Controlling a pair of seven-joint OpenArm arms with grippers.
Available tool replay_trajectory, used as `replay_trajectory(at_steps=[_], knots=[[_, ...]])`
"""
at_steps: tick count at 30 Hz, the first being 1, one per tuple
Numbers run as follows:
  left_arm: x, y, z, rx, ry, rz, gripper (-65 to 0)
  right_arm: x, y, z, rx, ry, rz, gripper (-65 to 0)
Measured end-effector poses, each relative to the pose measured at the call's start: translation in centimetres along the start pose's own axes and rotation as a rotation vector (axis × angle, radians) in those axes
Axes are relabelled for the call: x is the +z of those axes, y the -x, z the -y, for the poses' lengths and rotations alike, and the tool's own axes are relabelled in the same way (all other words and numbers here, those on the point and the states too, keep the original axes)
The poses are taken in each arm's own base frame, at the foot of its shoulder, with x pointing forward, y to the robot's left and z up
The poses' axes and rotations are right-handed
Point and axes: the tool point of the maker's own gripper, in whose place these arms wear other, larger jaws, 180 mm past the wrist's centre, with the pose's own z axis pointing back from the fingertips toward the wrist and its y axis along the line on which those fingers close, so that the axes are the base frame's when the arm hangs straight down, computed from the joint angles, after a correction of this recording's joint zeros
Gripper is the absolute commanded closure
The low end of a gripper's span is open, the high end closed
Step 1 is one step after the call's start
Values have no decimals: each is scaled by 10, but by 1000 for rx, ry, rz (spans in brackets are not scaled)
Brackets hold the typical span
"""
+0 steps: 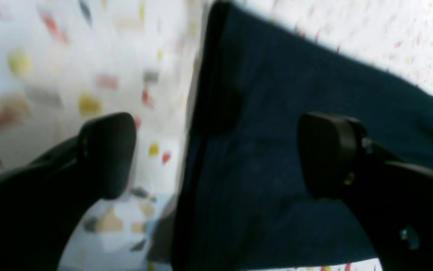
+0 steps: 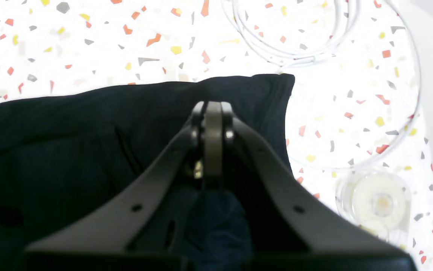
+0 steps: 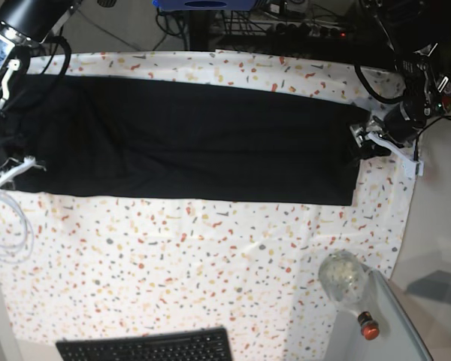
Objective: Layout the t-shirt on the table in an organized manner, then fold the t-shirt properly
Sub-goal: 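Lift the strip end with the left gripper and carry it toward the right gripper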
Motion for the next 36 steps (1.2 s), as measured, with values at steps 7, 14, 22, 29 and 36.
replay_trajectory(at_steps=[7,14,22,29,36], knots=[[-16,-4,12,36,48,40,-581,0,0,1,1,1,0,0],[-16,1,7,56,42,33,-426,0,0,1,2,1,0,0],[-29,18,16,62,71,-33,-54,0,1,1,2,1,-1,0],[-22,15,6,24,51,-66,0,1,3,3,0,6,-6,0],[19,-40,-8,-182,-48,26,0,2,10,5,2,12,-23,0]])
